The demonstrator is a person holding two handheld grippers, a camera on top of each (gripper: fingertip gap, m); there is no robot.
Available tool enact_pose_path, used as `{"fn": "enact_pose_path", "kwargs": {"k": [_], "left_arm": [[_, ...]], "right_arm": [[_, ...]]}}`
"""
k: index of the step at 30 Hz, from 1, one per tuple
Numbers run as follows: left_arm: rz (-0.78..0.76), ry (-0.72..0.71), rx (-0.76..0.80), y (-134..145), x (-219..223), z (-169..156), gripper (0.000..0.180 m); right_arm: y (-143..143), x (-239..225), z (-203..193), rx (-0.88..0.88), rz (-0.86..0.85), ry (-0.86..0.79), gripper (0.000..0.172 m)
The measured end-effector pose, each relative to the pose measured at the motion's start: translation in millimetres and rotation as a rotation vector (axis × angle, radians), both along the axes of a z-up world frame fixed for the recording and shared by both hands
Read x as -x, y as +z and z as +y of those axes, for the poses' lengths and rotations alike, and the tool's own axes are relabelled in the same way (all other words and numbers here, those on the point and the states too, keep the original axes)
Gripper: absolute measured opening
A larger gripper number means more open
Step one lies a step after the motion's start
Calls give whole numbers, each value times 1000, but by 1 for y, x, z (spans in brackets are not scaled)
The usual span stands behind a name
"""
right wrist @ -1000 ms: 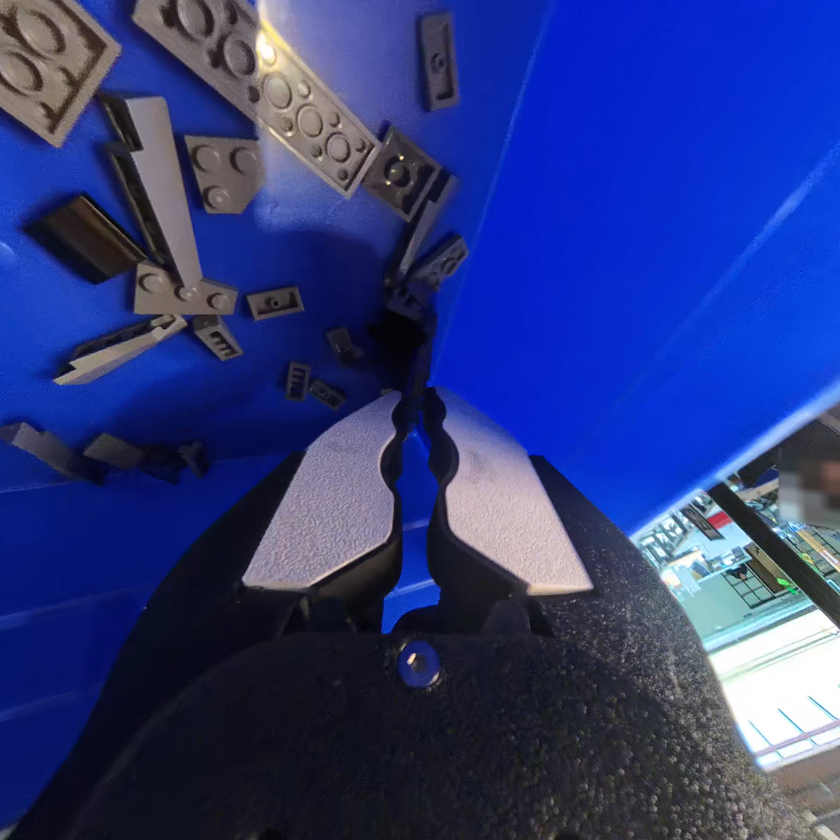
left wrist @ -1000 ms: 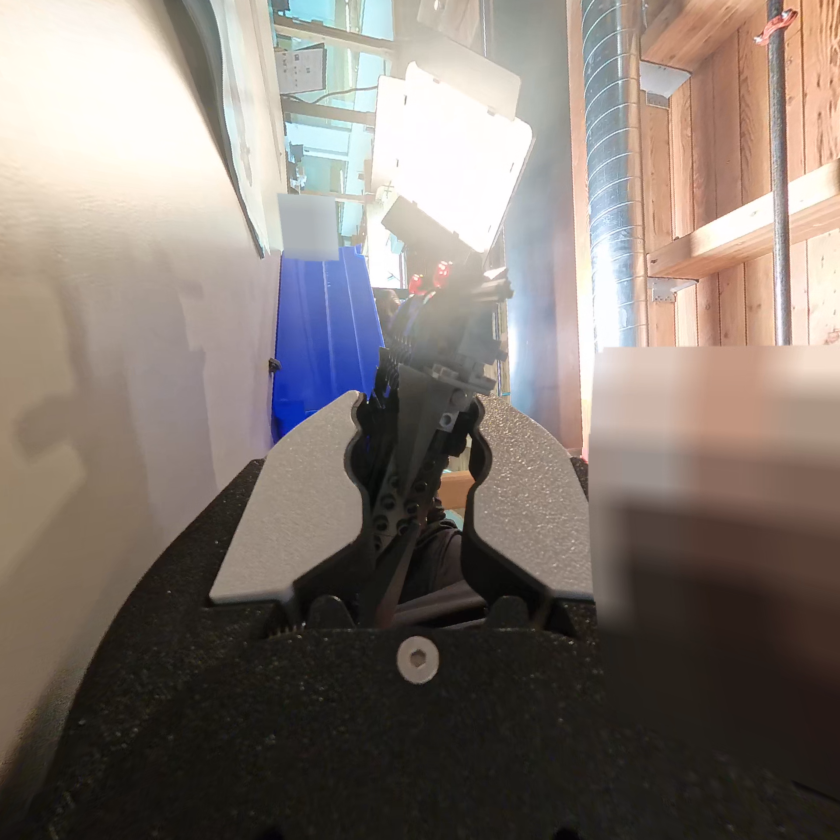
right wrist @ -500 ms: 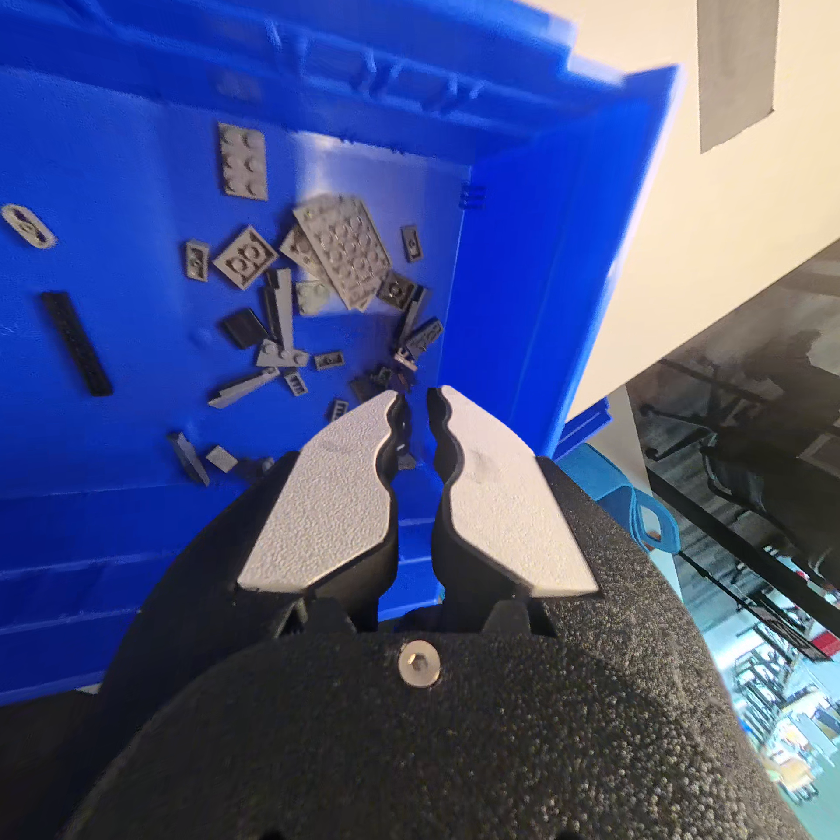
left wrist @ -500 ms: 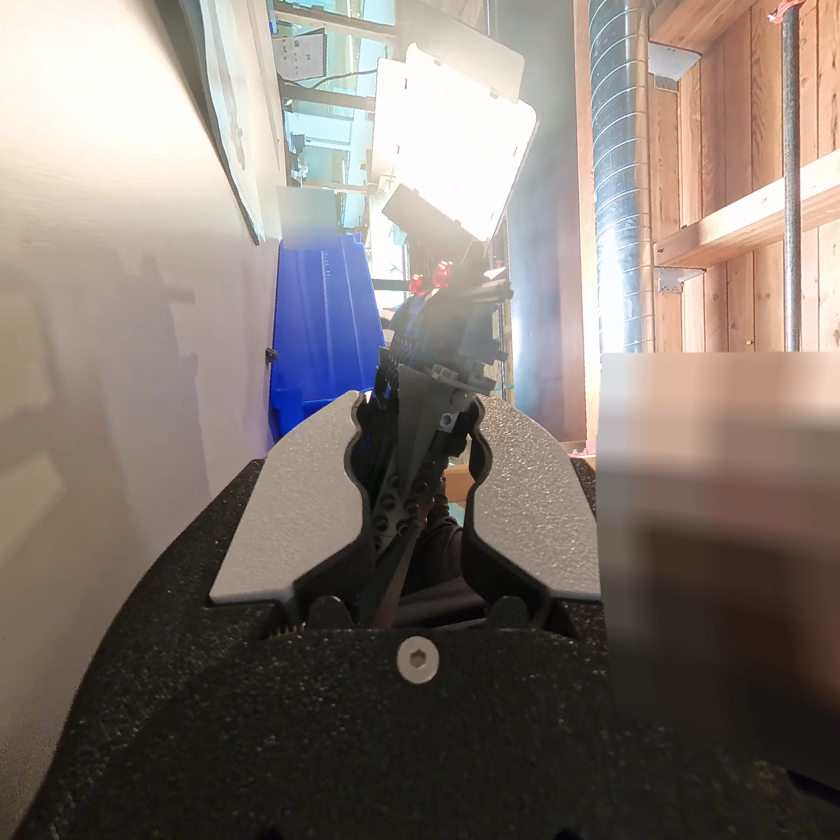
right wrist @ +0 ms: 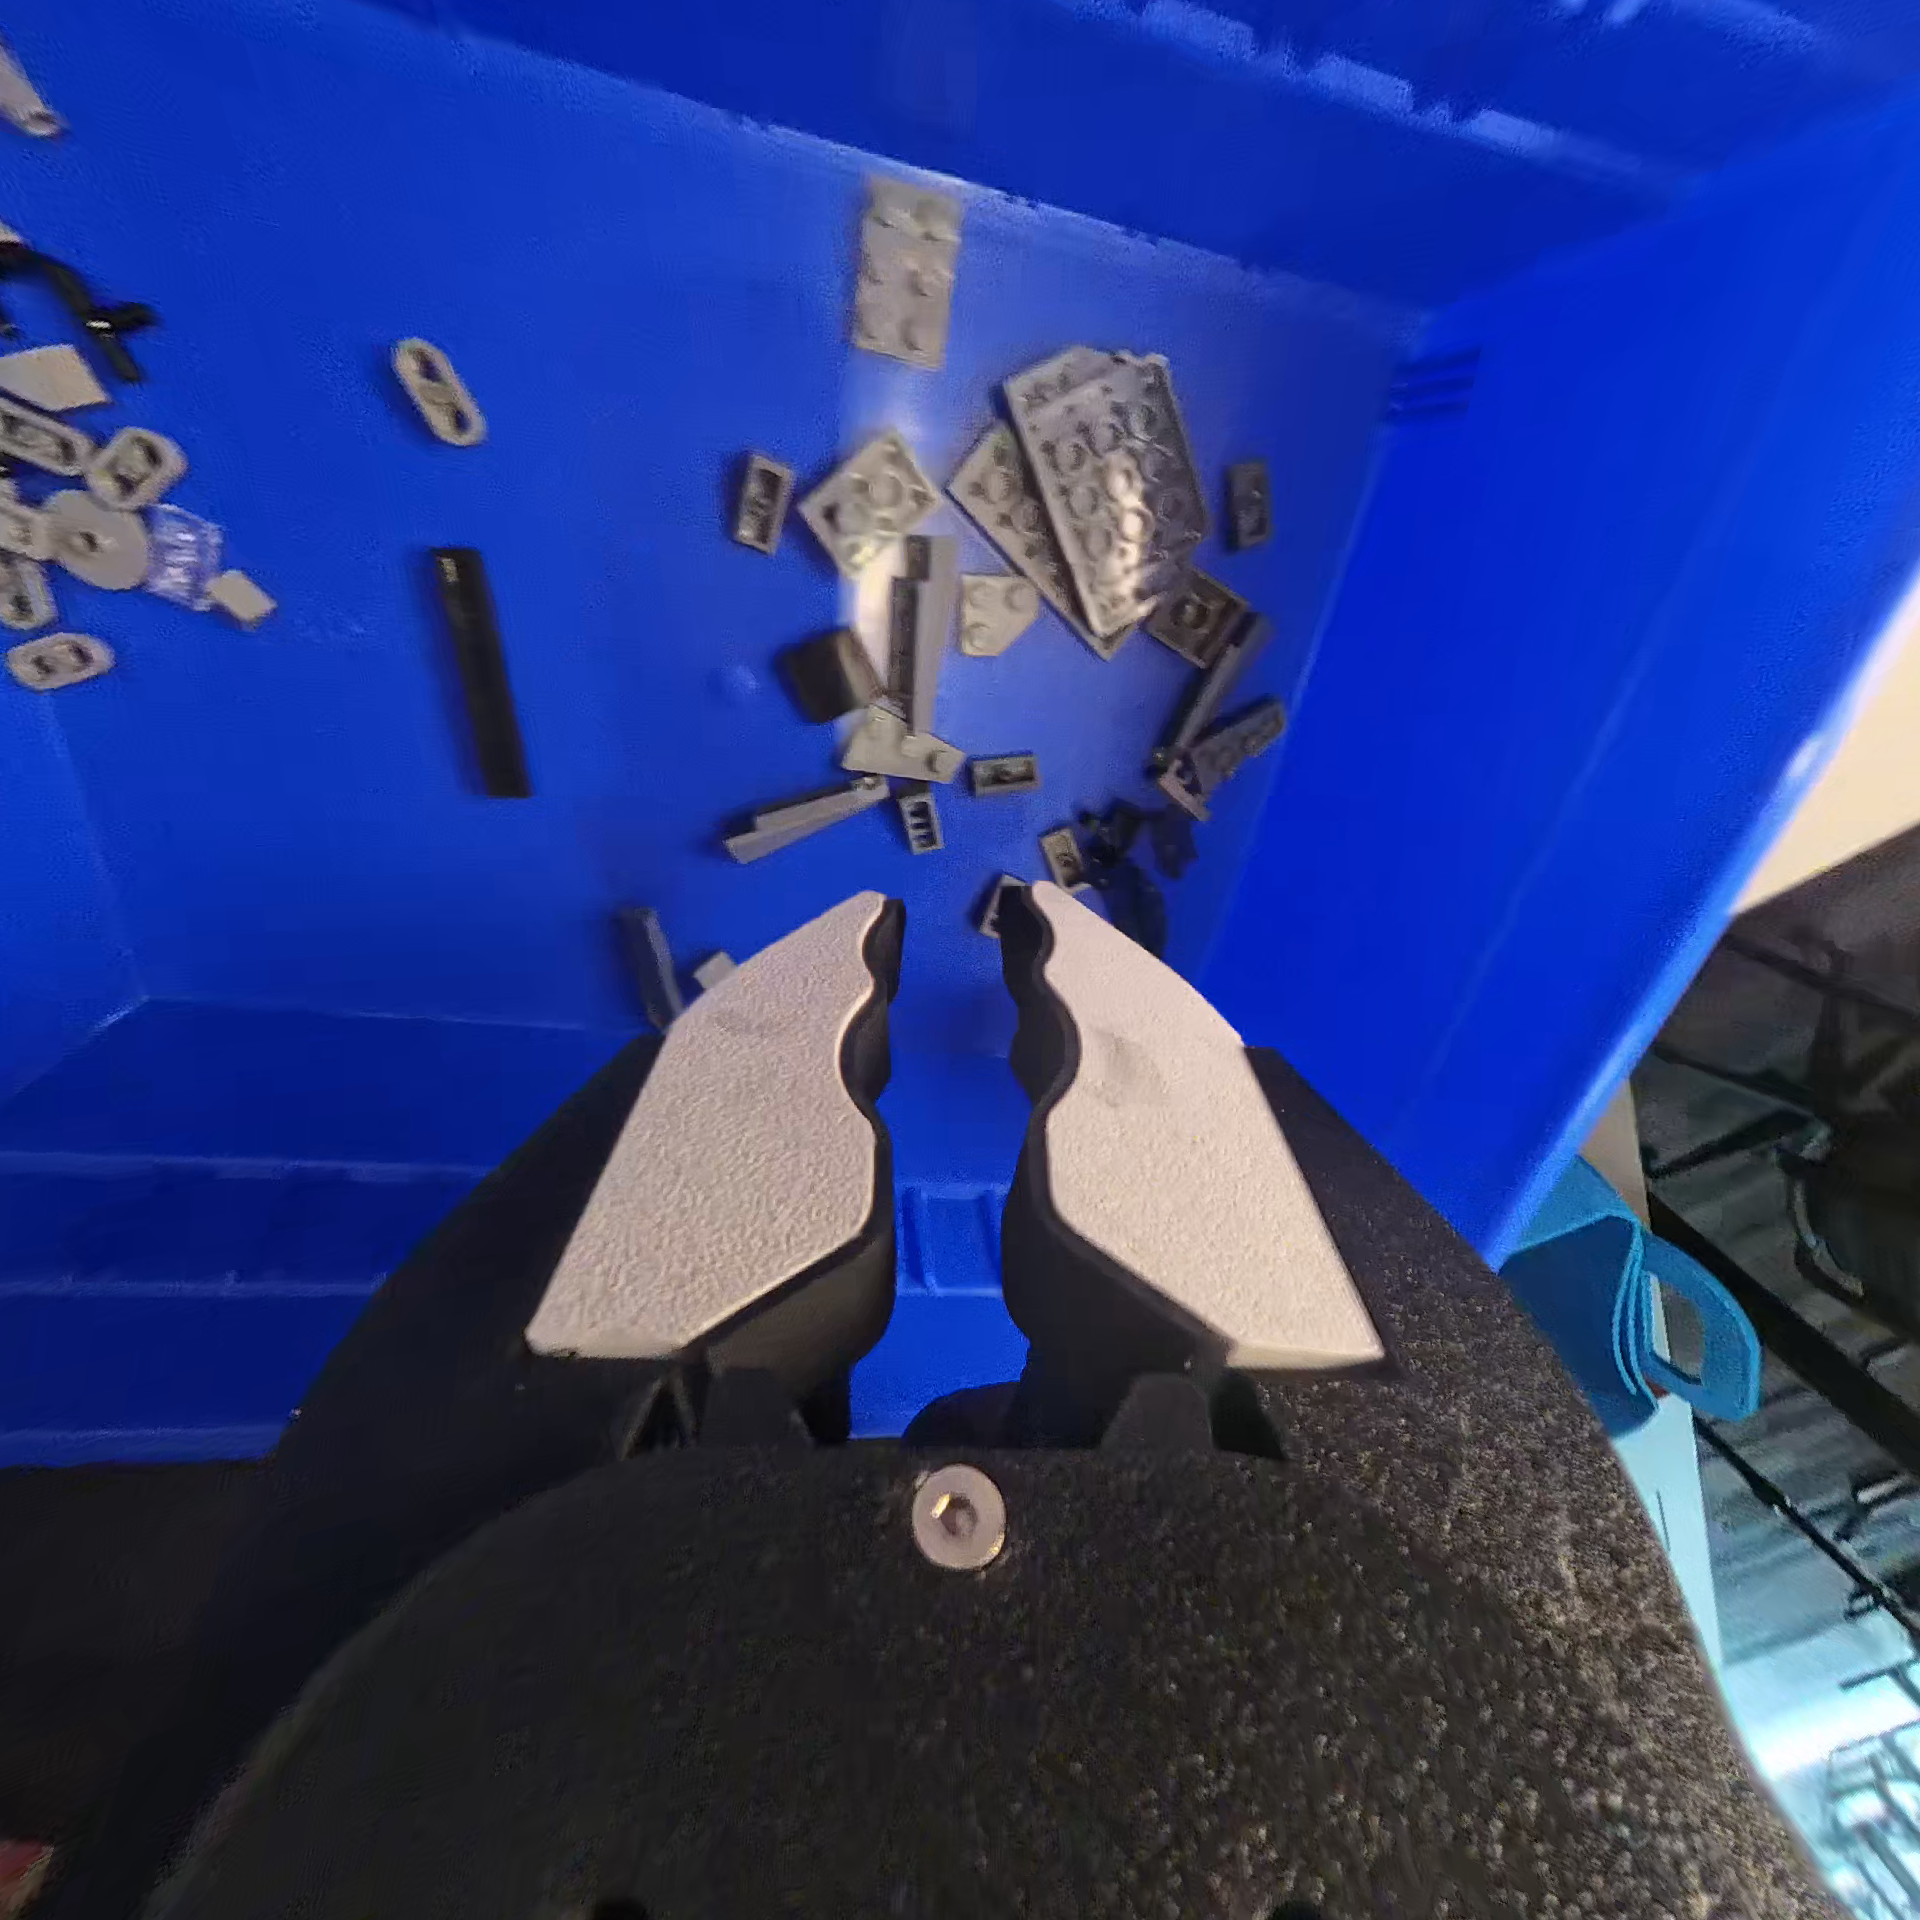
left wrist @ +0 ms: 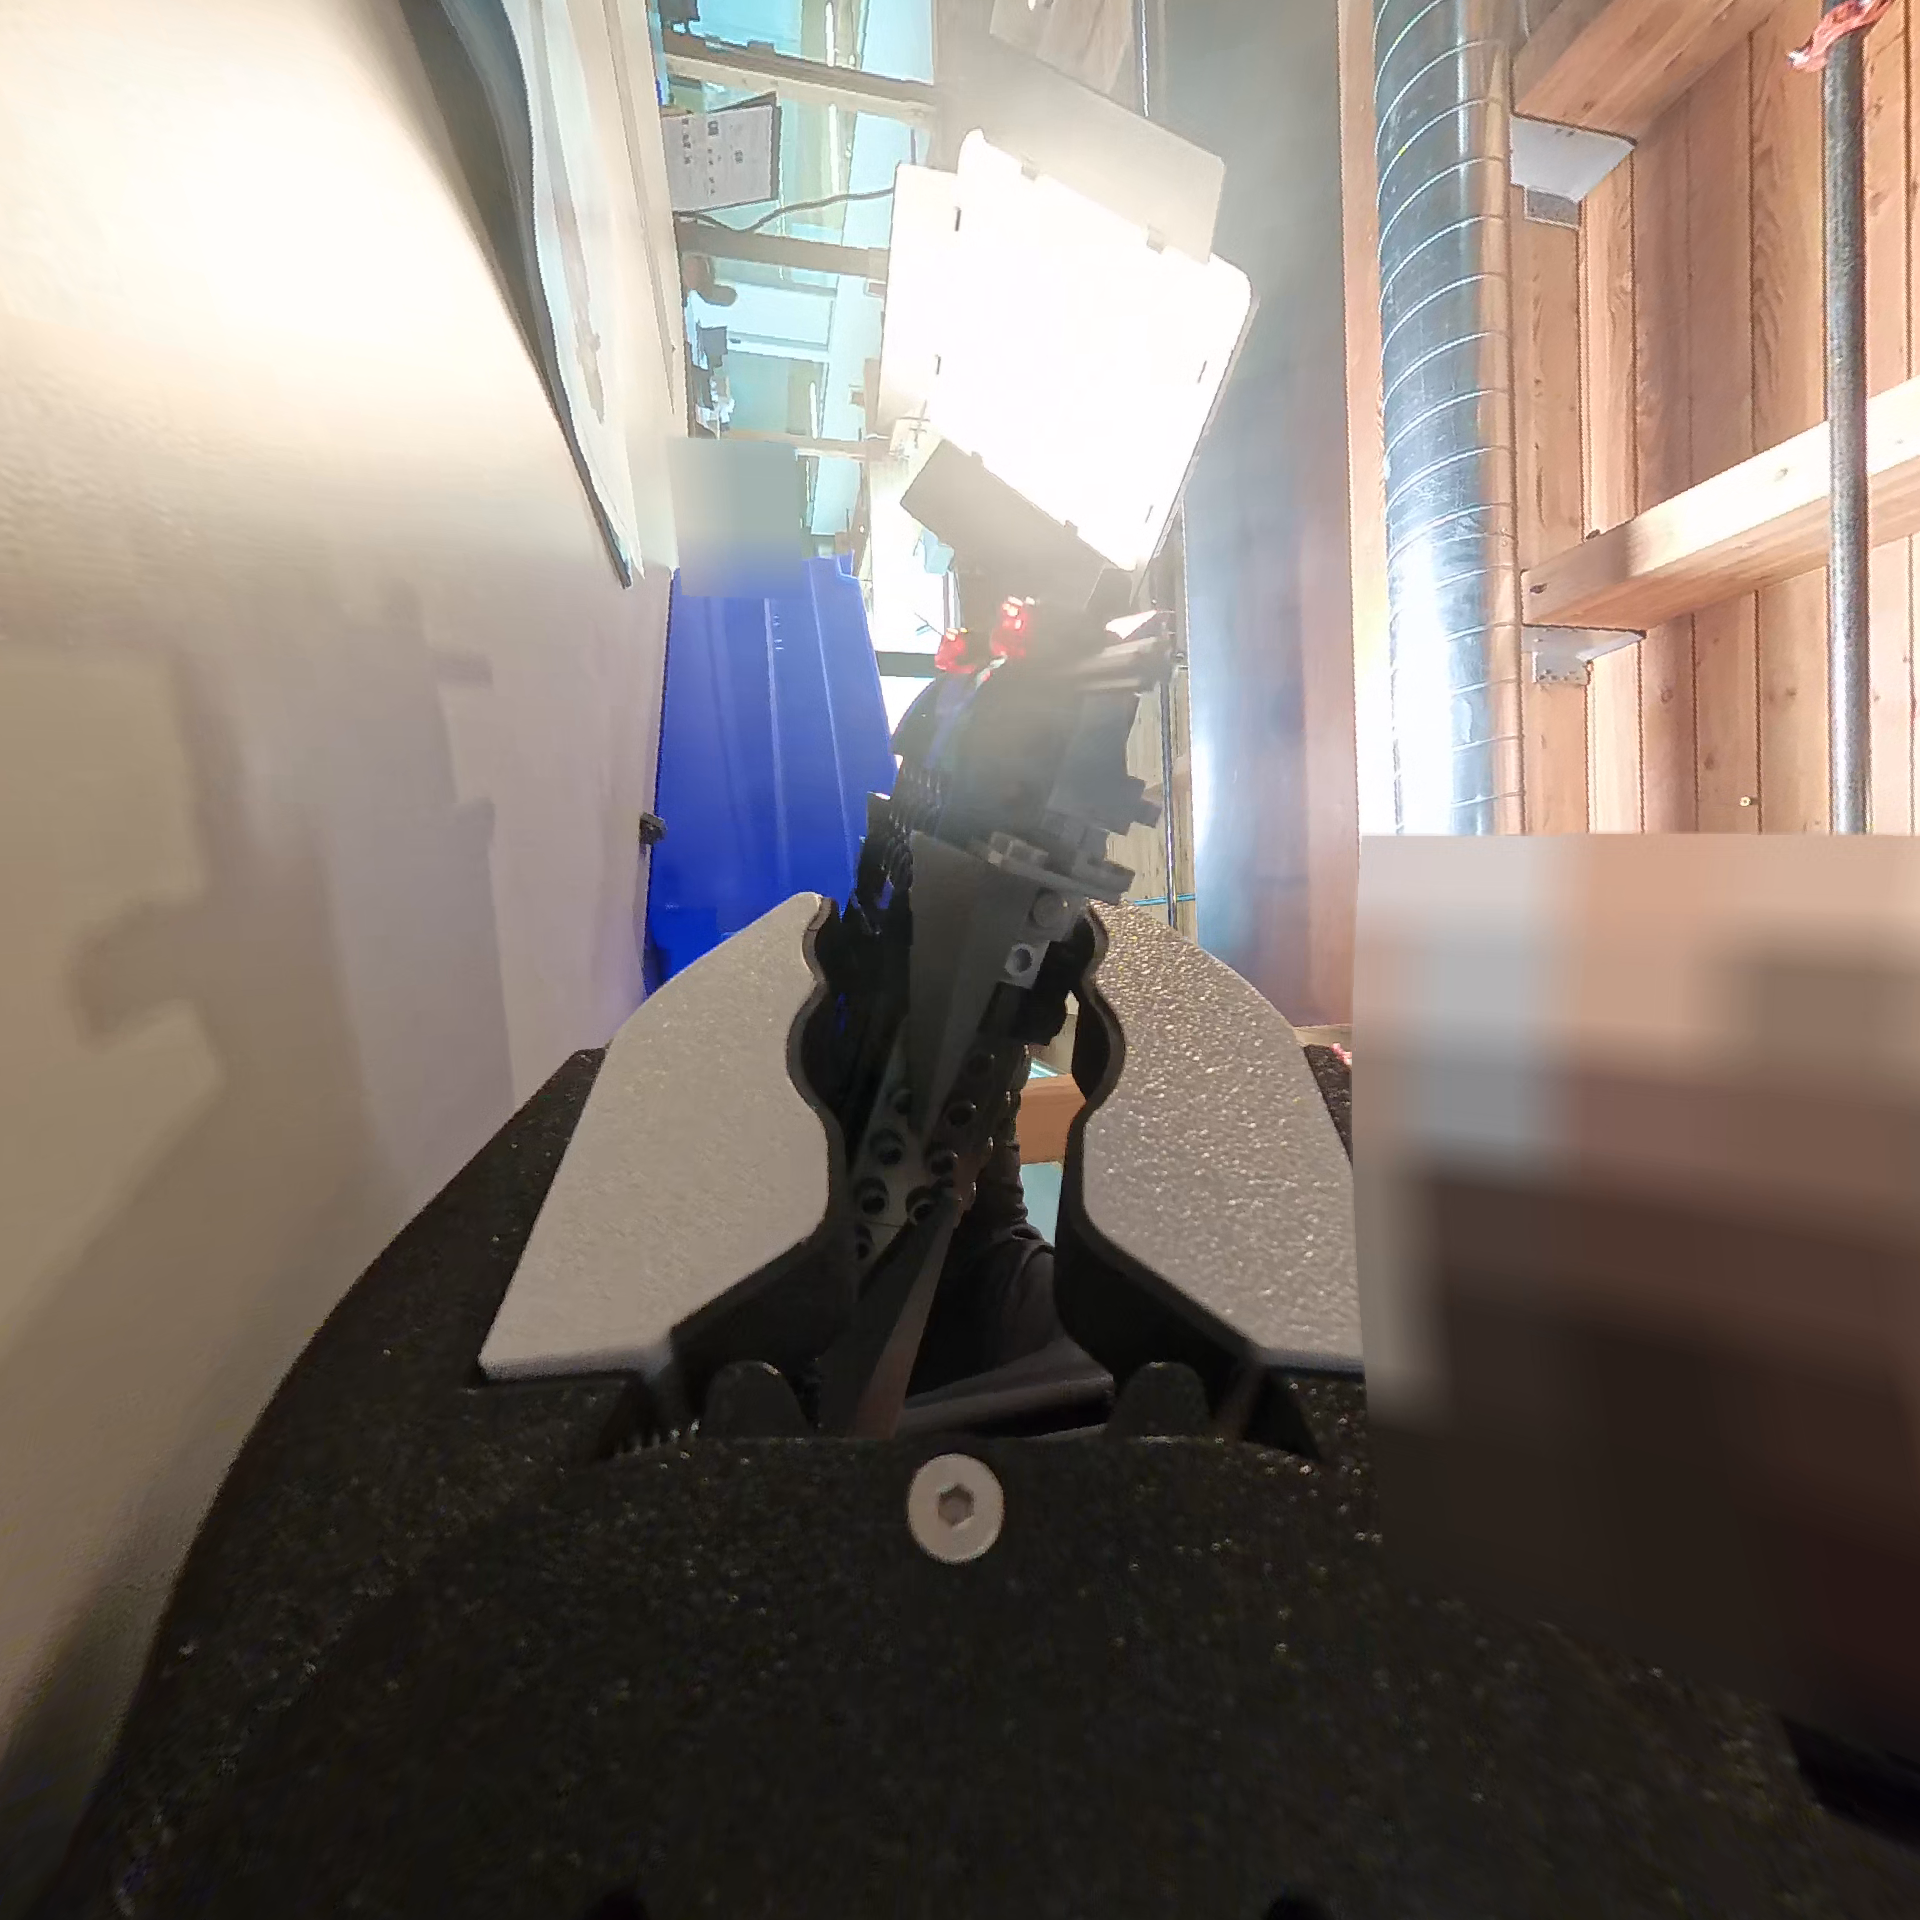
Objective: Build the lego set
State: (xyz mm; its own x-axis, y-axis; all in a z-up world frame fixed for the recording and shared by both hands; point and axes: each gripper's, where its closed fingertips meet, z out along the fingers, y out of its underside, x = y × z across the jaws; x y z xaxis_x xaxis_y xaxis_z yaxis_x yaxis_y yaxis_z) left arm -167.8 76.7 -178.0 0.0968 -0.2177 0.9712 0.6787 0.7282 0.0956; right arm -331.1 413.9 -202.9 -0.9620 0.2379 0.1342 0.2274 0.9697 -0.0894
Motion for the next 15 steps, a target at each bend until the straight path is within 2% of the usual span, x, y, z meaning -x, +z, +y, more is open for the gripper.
{"fn": "enact_pose_path", "kwargs": {"k": [7,12,15], "left_arm": [[-19,7,26,-4,5,-6,42],[-32,11,45,-6,9,-8,42],[-34,11,46,-7,12,-7,42]], "right_arm": [[-3,-53,-36,144,-99,341,23],[-2,-61,-47,185,-131,400,24],[-10,-62,-47,151,-140,415,25]]}}
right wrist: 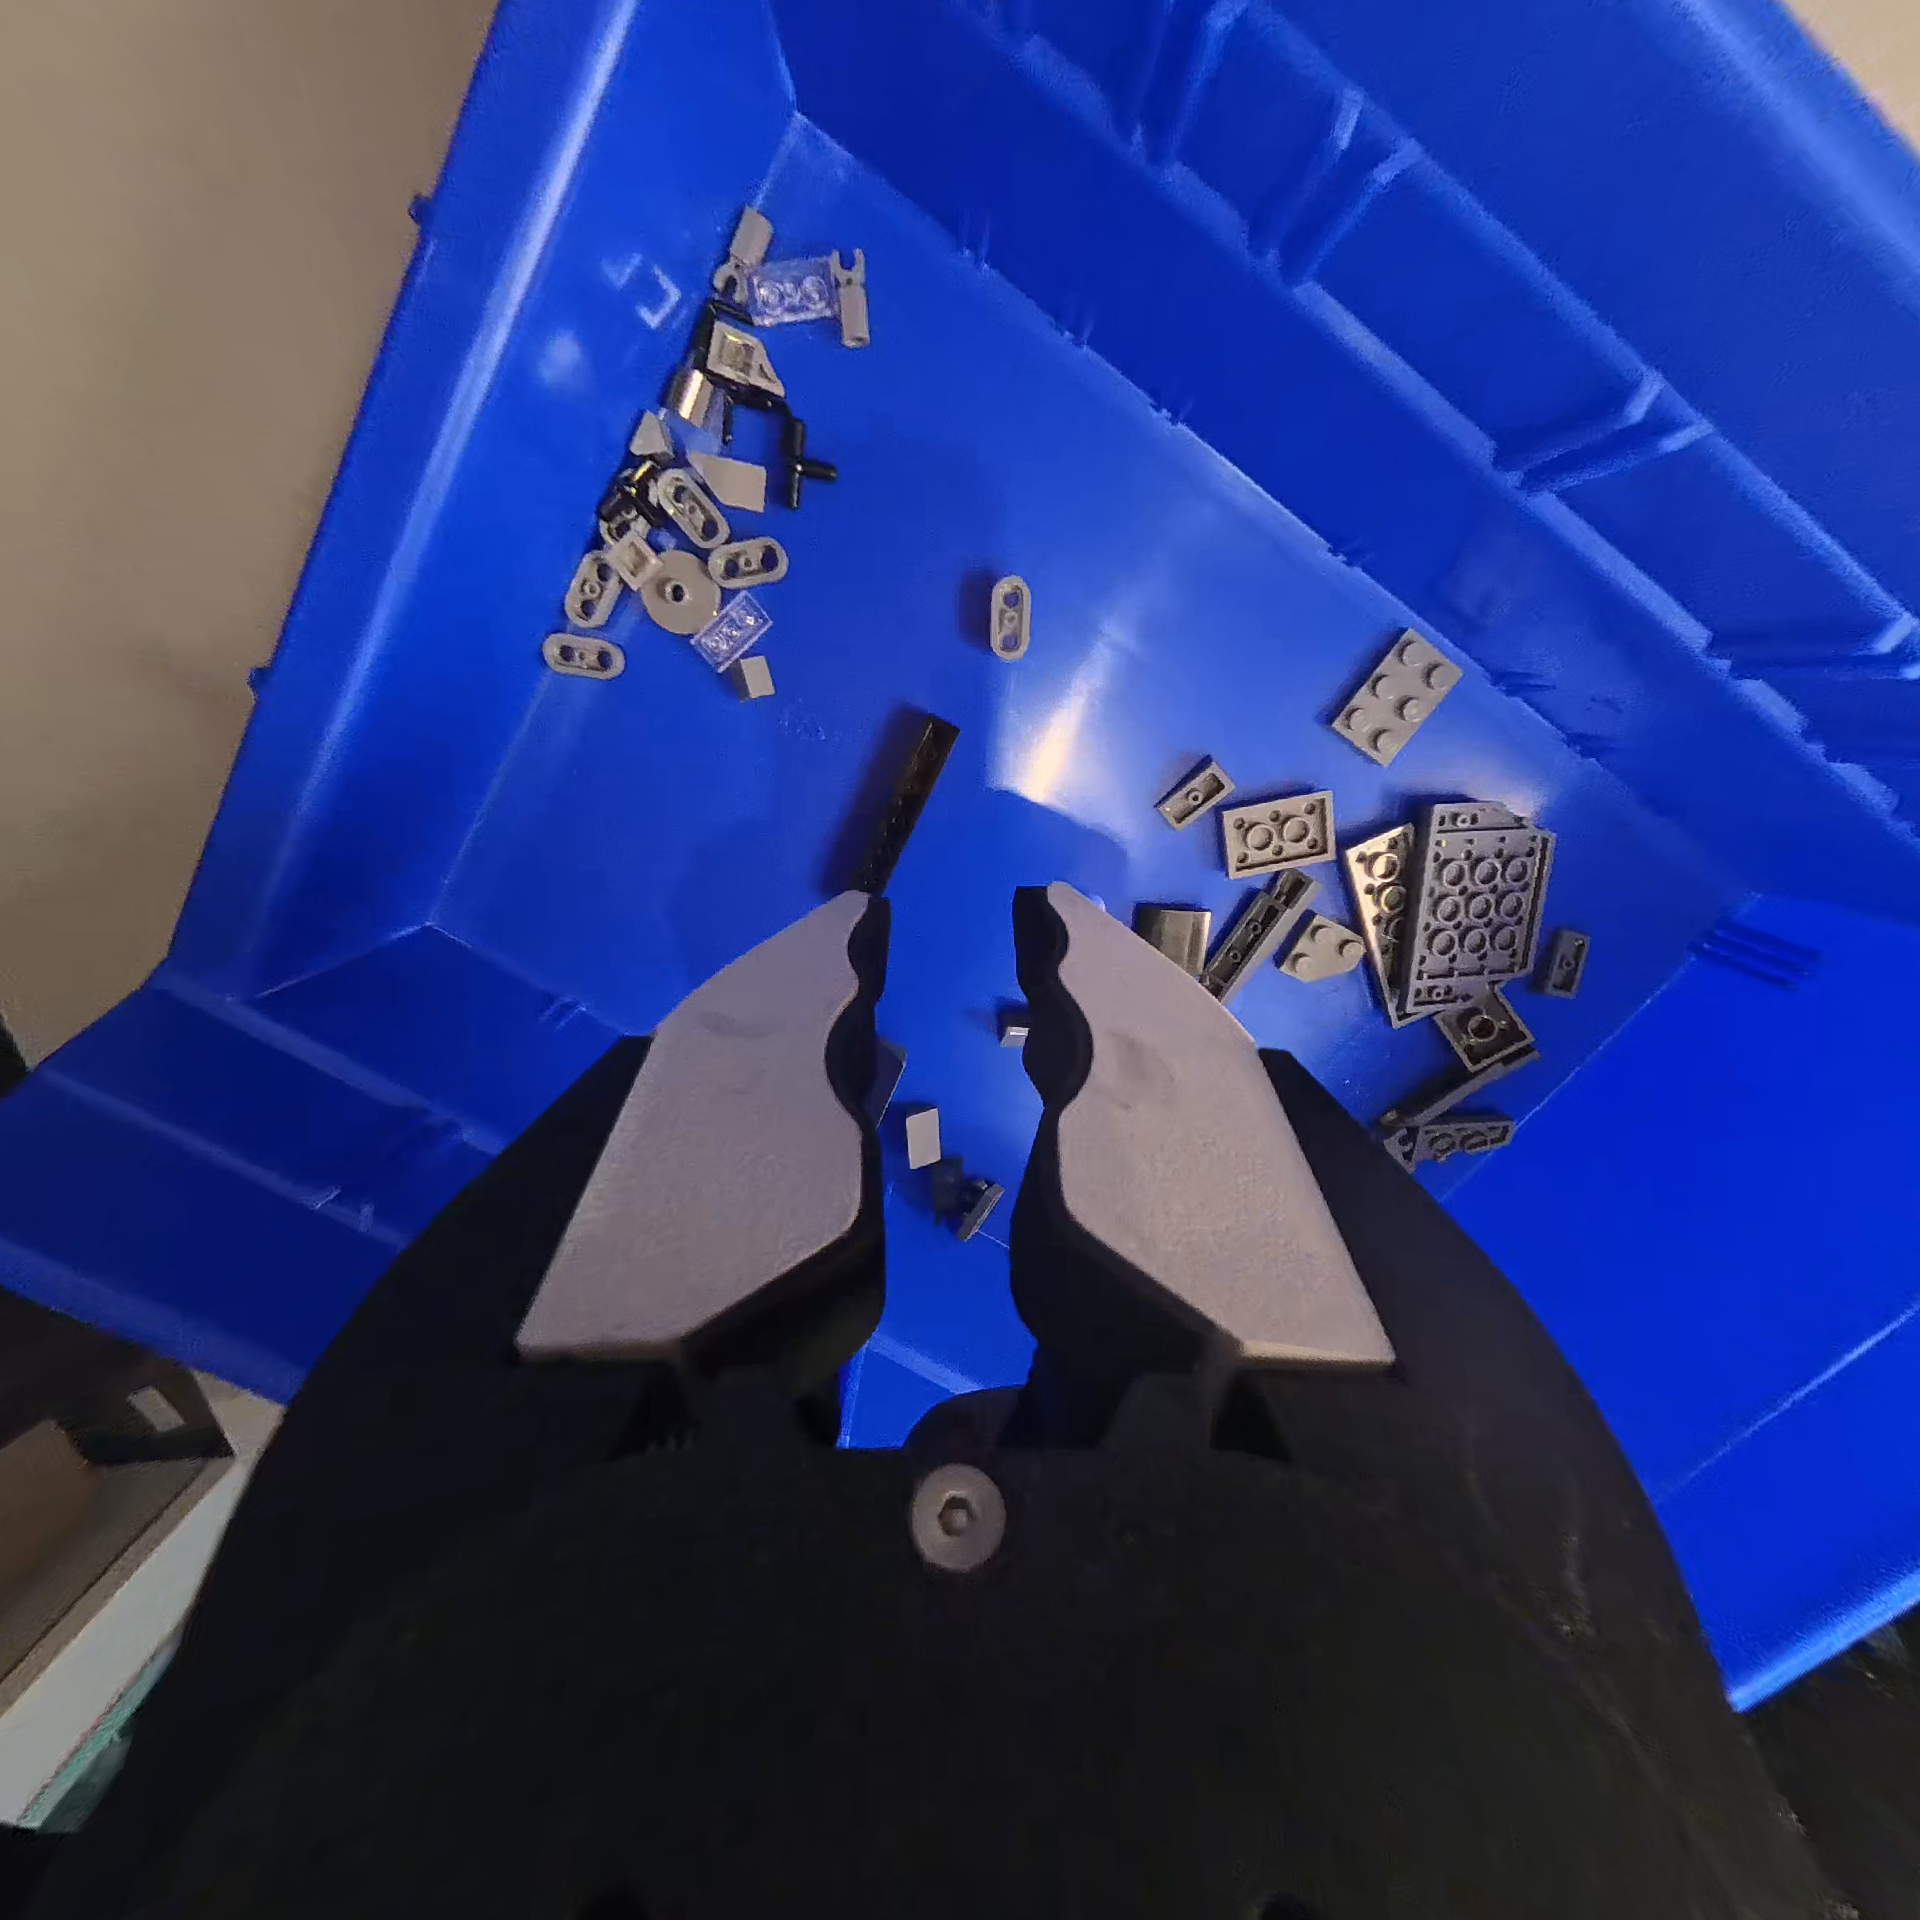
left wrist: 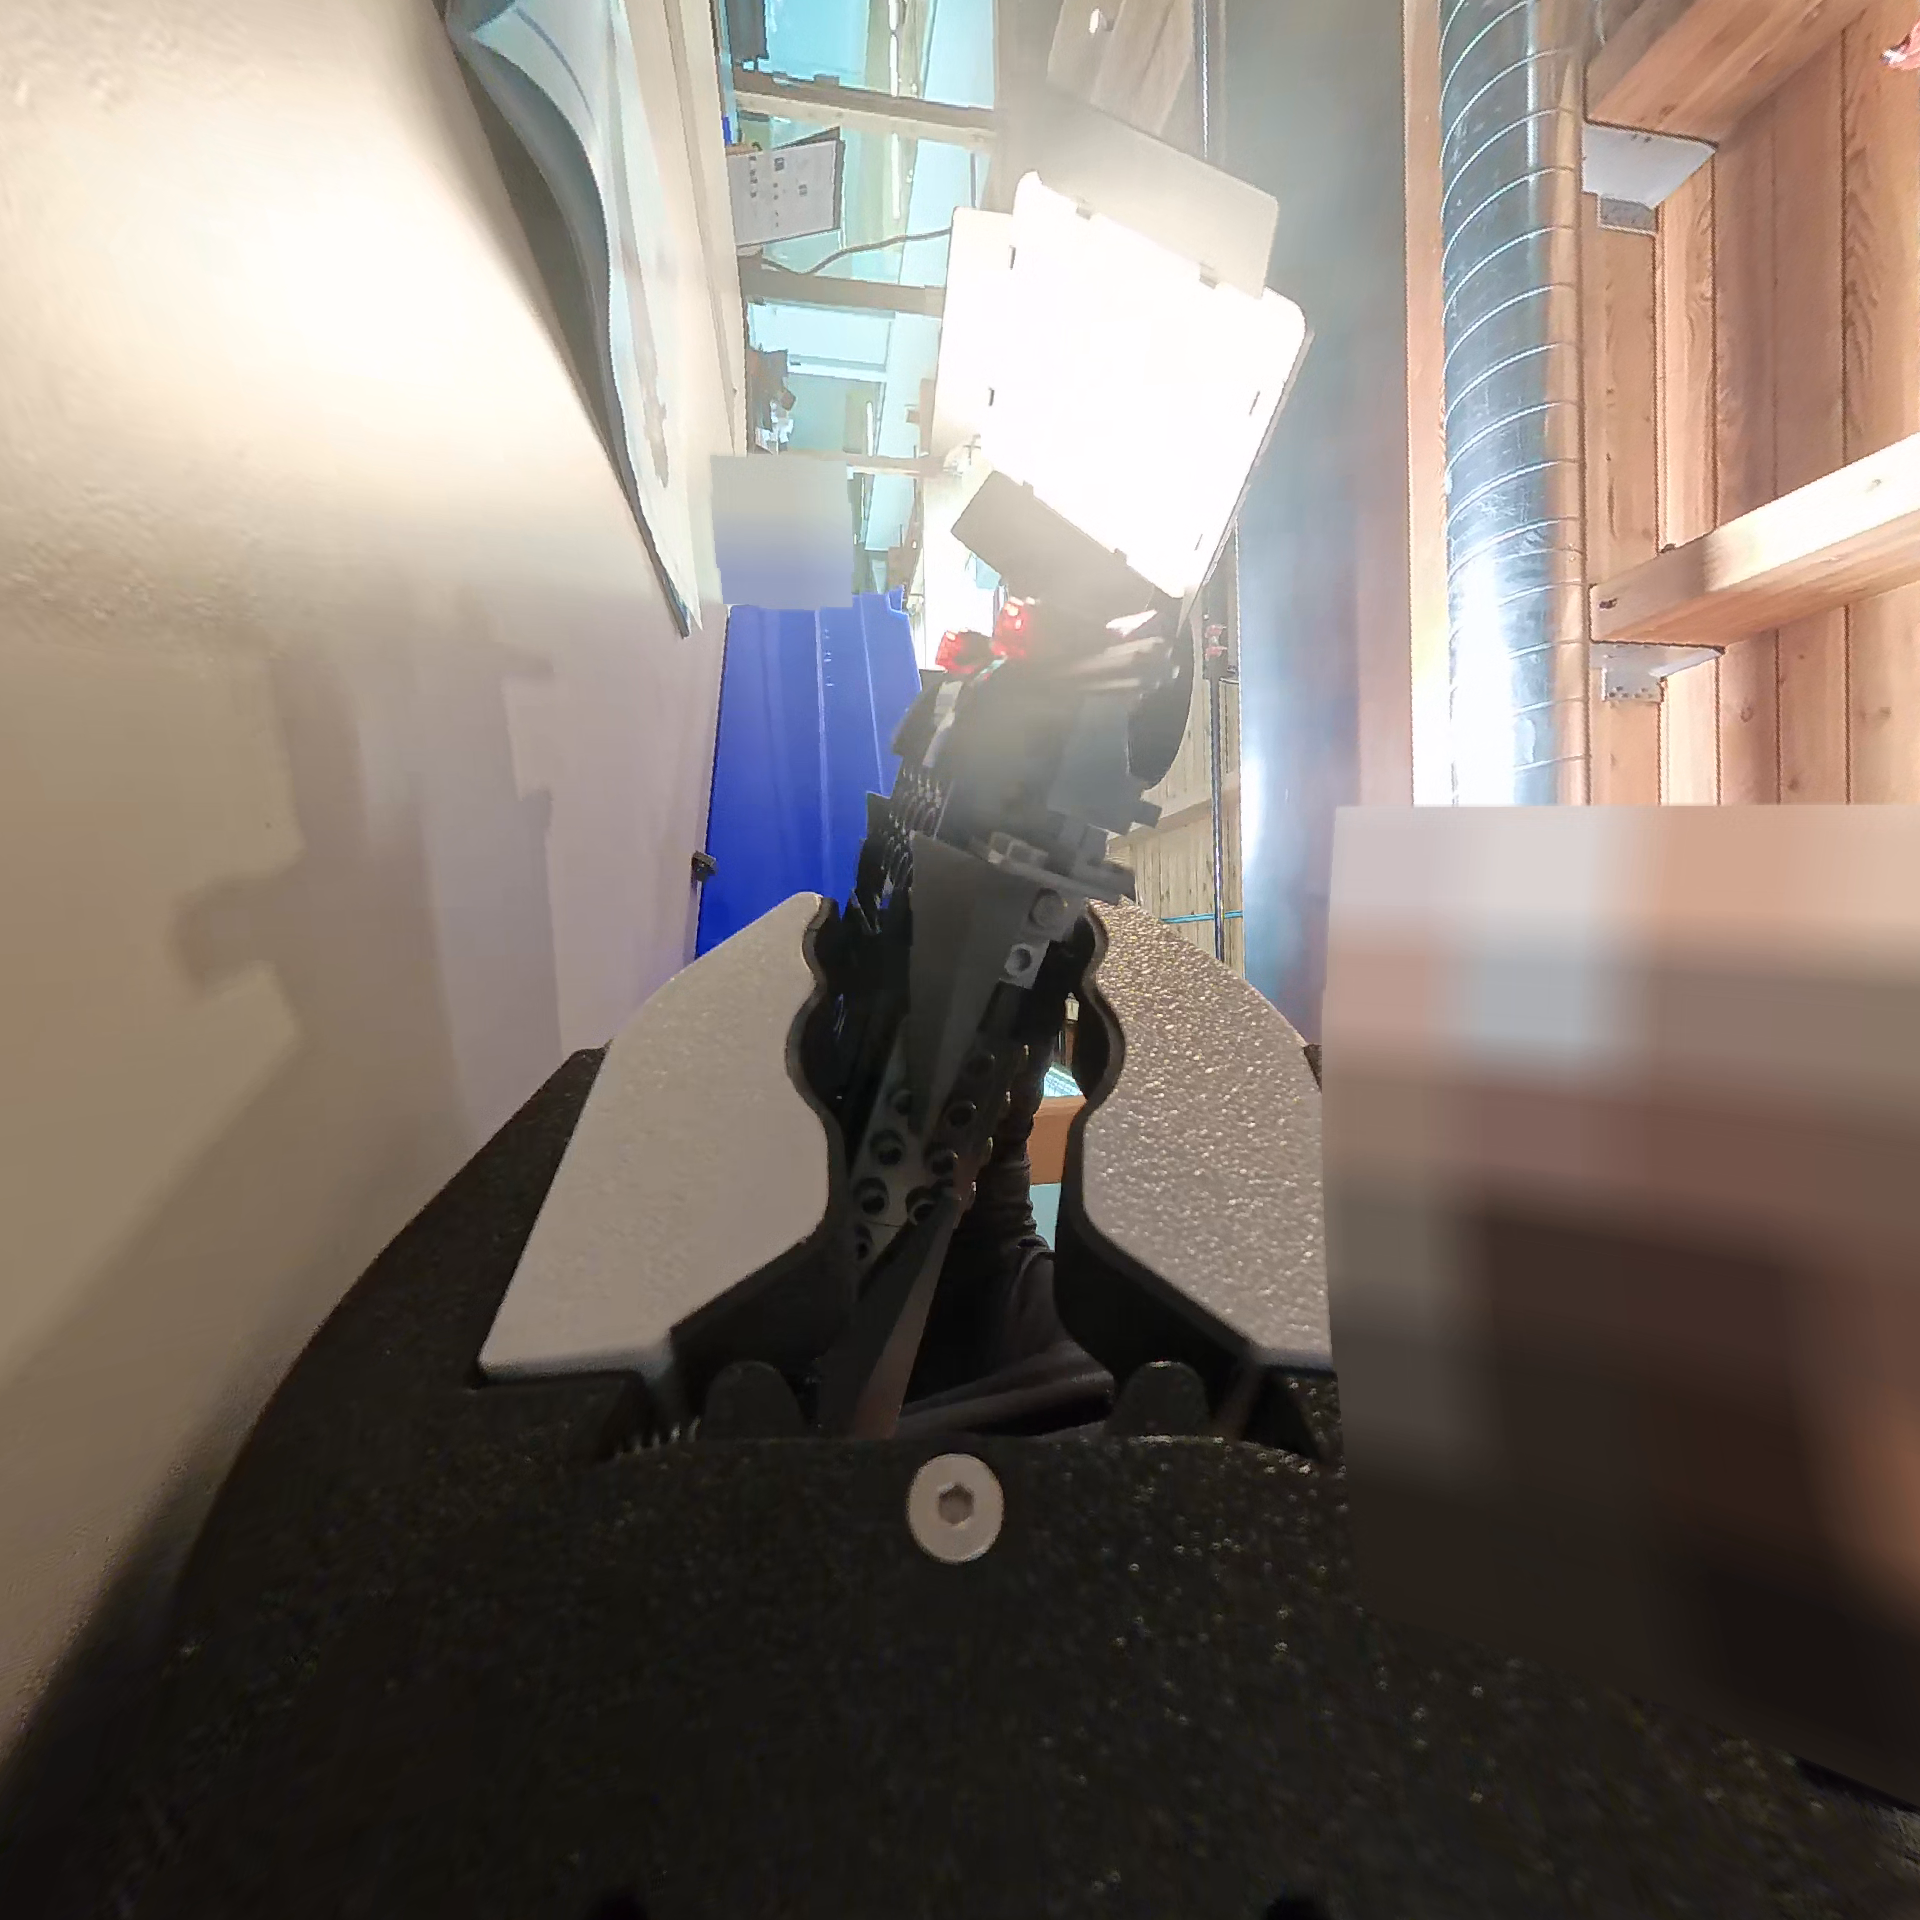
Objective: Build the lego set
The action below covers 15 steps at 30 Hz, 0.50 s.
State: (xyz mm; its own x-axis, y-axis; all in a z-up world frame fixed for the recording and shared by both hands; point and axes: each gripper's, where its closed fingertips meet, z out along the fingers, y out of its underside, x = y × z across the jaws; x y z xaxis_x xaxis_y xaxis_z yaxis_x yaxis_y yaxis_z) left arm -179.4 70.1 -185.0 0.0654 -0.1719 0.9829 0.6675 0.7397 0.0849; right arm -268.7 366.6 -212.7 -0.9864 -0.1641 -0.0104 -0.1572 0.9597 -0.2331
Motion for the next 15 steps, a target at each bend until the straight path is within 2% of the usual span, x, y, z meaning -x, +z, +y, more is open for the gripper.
{"fn": "enact_pose_path", "kwargs": {"k": [4,9,15], "left_arm": [[-3,-4,0,-1,3,2,43],[-11,0,6,-5,5,1,43],[-15,1,16,-5,9,0,43]], "right_arm": [[0,9,10,-44,37,-9,25],[15,31,28,-15,66,-87,24],[16,48,47,-29,96,-145,24]]}}
